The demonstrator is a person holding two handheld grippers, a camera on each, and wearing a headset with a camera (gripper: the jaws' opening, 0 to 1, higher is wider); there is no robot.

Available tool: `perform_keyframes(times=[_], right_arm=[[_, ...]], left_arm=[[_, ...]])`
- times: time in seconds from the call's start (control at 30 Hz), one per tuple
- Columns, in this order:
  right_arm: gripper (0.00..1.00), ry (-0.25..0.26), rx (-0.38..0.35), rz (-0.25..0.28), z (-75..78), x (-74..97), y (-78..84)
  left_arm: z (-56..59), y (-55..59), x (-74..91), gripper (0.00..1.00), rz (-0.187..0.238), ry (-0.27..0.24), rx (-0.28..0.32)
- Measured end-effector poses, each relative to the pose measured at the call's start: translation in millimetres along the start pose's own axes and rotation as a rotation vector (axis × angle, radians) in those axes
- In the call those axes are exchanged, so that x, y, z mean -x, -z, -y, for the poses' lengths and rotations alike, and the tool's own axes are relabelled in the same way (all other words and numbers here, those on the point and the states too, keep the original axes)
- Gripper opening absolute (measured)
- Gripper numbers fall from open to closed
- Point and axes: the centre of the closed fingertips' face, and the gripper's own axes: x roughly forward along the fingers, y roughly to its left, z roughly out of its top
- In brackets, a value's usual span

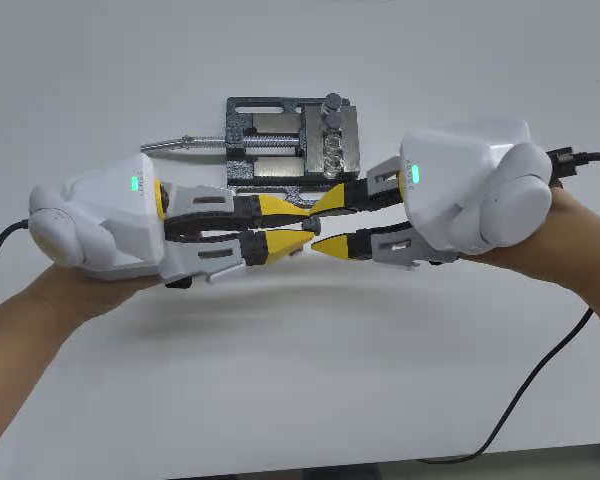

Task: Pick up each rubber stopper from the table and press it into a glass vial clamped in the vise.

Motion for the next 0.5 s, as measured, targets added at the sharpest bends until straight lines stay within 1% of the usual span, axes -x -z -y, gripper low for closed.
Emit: perform_keyframes(times=[0.07,0.17,0.23,0.3,0.37,0.43,0.5], right_arm=[[0.15,0.003,-0.007,0.009,-0.2,0.9,-0.9],[0.15,0.005,-0.028,0.039,-0.6,1.3,-4.2],[0.15,0.005,-0.04,0.056,-1.3,0.7,-5.8],[0.15,0.011,-0.042,0.063,-1.2,0.2,-6.3],[0.11,0.024,-0.032,0.07,0.5,1.5,-6.5],[0.1,0.016,-0.048,0.087,-0.1,3.8,-8.2],[0.1,0.019,-0.045,0.096,0.4,5.0,-9.6]], left_arm=[[0.2,0.1,0.9,0.04,0.001,0.002,0.005],[0.8,-1.8,1.3,0.04,0.013,0.006,0.017],[1.6,-6.8,1.4,0.04,0.042,0.013,0.041],[1.1,-6.8,1.0,0.04,0.039,0.01,0.038],[3.4,-7.4,0.8,0.04,0.044,0.02,0.047],[4.1,-9.4,1.6,0.04,0.056,0.021,0.056],[4.4,-10.9,1.8,0.04,0.064,0.023,0.061]])
